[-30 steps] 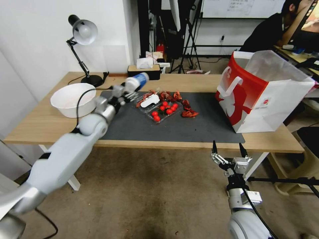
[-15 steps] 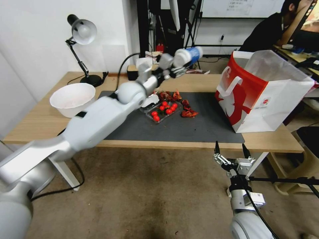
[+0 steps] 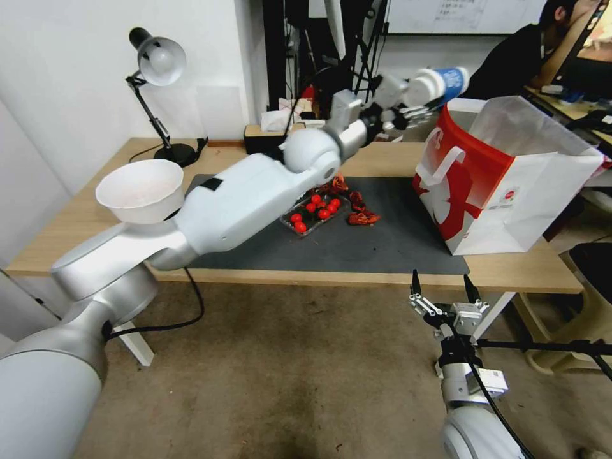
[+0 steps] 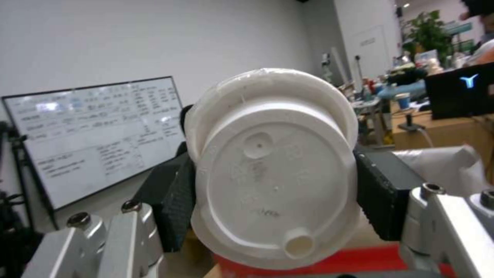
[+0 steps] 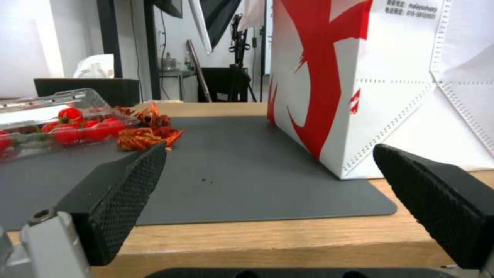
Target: Pick up the trash from the table and place it into the takeout bag.
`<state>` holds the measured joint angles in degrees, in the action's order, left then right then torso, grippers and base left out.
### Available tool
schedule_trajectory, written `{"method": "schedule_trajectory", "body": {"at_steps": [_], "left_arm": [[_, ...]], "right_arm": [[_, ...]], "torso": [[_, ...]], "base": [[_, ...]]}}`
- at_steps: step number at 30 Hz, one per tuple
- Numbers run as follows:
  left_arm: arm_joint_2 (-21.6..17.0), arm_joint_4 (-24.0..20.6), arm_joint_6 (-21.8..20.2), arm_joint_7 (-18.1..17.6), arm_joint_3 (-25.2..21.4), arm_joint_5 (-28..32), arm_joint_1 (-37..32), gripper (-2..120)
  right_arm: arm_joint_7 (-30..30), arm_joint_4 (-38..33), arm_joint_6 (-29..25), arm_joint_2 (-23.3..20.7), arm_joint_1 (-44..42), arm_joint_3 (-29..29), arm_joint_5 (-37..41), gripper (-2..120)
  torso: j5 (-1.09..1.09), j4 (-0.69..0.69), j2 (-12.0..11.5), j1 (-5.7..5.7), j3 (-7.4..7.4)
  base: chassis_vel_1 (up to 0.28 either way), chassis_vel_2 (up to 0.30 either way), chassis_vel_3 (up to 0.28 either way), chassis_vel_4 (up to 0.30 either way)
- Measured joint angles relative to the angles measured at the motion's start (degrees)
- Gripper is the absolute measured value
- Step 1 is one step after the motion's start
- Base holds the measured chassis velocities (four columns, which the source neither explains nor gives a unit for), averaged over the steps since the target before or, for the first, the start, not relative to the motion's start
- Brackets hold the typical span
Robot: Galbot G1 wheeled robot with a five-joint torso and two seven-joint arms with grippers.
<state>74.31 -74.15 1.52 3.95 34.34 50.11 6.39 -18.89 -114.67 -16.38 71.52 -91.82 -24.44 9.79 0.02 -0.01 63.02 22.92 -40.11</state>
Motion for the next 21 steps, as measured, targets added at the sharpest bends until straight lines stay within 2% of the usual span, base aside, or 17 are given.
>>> {"method": "schedule_trajectory", "body": {"at_steps": [1,4,9,12,17,19,21], "left_arm": [[0.0,0.0,0.0,0.0,0.0,0.0,0.0,63],[4.7,2.4,-0.2,0.2,1.1,1.1,2.2,63],[8.3,4.1,-0.3,0.3,1.7,1.4,3.0,63],[12.5,6.9,-0.3,0.6,3.1,1.4,4.0,63],[15.4,9.3,-0.1,1.4,3.9,1.3,4.5,63],[17.6,11.6,0.1,2.2,4.5,1.2,4.5,63],[18.0,12.1,0.4,2.4,5.0,1.2,4.5,63]], "right_arm": [[0.0,0.0,0.0,0.0,0.0,0.0,0.0,100],[0.0,0.0,0.0,0.0,0.0,0.0,0.0,100],[0.0,-0.2,0.0,-0.1,-0.1,-0.1,0.0,100],[0.0,-0.4,0.0,-0.1,-0.2,-0.3,0.0,100],[-0.1,-0.5,0.0,-0.2,-0.3,-0.5,0.0,100],[-0.1,-0.6,0.0,-0.2,-0.3,-0.7,0.1,100],[-0.1,-0.6,0.0,-0.2,-0.3,-0.7,0.1,100]], "torso": [[0.00,0.00,0.0,0.00,0.00],[-0.01,0.02,0.0,0.00,0.00],[0.00,-0.01,0.0,0.00,0.00],[0.00,0.01,0.0,0.00,0.00],[0.00,0.00,0.0,0.00,0.00],[-0.01,0.01,0.0,0.00,0.00],[0.00,-0.01,0.0,0.00,0.00]], "base": [[0.000,0.000,0.000,0.000],[0.000,0.000,0.000,0.000],[0.000,0.000,0.000,0.000],[0.000,0.000,0.000,0.000],[0.000,0.000,0.000,0.000],[0.000,0.000,0.000,0.000],[0.000,0.000,0.000,0.000]]}}
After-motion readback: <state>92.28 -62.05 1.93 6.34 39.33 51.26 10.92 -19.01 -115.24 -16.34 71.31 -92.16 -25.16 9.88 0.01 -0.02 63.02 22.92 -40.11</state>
